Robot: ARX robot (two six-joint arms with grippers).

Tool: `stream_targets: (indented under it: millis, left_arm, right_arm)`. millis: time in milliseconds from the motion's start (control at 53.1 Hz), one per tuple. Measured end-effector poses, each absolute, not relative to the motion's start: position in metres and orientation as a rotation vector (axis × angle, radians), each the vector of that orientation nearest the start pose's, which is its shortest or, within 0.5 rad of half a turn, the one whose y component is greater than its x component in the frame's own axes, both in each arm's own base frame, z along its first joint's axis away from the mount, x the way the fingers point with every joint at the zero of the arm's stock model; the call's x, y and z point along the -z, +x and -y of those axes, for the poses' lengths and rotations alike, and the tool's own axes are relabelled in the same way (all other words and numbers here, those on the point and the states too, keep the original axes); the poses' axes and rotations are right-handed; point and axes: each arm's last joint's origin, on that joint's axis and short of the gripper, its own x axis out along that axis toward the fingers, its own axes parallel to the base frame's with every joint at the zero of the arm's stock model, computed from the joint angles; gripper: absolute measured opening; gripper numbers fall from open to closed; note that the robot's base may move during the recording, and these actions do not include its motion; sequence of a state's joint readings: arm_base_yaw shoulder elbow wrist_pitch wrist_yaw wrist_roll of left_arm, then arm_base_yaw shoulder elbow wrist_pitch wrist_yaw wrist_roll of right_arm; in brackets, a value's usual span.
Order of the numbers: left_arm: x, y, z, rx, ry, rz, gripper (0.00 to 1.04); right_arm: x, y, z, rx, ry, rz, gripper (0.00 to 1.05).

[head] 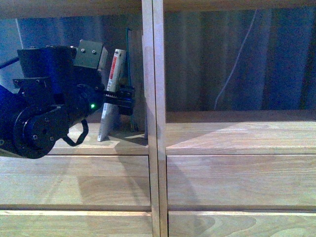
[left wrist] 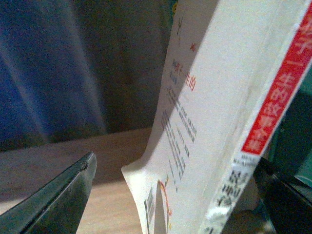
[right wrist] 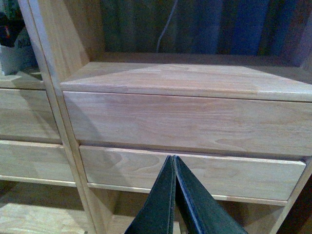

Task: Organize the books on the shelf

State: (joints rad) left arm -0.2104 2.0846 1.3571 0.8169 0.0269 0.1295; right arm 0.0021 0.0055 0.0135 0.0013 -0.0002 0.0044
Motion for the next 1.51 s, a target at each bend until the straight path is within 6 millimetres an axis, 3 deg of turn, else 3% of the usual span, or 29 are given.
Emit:
stream_targets:
  millis: [226, 509, 697, 810, 923, 1055, 1337, 1394, 1507]
  left_arm:
    - [-0.233, 0.421, 0.08, 0.299, 0.034, 0.065, 0.97]
    - [-0.26, 0.31, 0.022, 0.356, -0.042, 0.104, 0.97]
    - [-0.261, 0.211, -0.01, 0.414, -0.018, 0.162, 0.97]
    - [-0.241, 0.153, -0.021, 0.446, -0.008, 0.163, 0.97]
    - [-0.221, 0.117, -0.025, 0.454, 0.001, 0.17, 0.97]
    - [-0.195, 0.099, -0.024, 0.452, 0.008, 0.161, 0.97]
    - [-0.192, 0.097, -0.019, 0.456, 0.052, 0.218, 0.97]
    - [-0.184, 0.098, -0.016, 0.261, -0.004, 0.152, 0.86]
    - [-0.169, 0.098, -0.013, 0.058, -0.032, 0.019, 0.68]
  right_arm:
    - [-0.168, 0.097, 0.0, -0.003, 0.004, 0.009, 0.03]
    - [-0.168, 0.097, 0.0, -0.003, 0.004, 0.009, 0.03]
    - [-0.168, 0.097, 0.0, -0.002, 0.003, 0.009, 0.36]
    - [-0.168, 0.097, 0.0, -0.003, 0.003, 0.009, 0.56]
    - [-0.168, 0.097, 0.0, -0.003, 0.003, 0.009, 0.74]
    - [-0.168, 0.097, 0.0, -0.003, 0.003, 0.009, 0.99]
    - [-0.168, 0.097, 0.0, -0.002, 0.003, 0.009, 0.98]
    - [-0.168, 0.097, 0.0, -0.003, 0.003, 0.009, 0.98]
    - [-0.168, 0.097, 0.0, -0.002, 0.003, 0.009, 0.98]
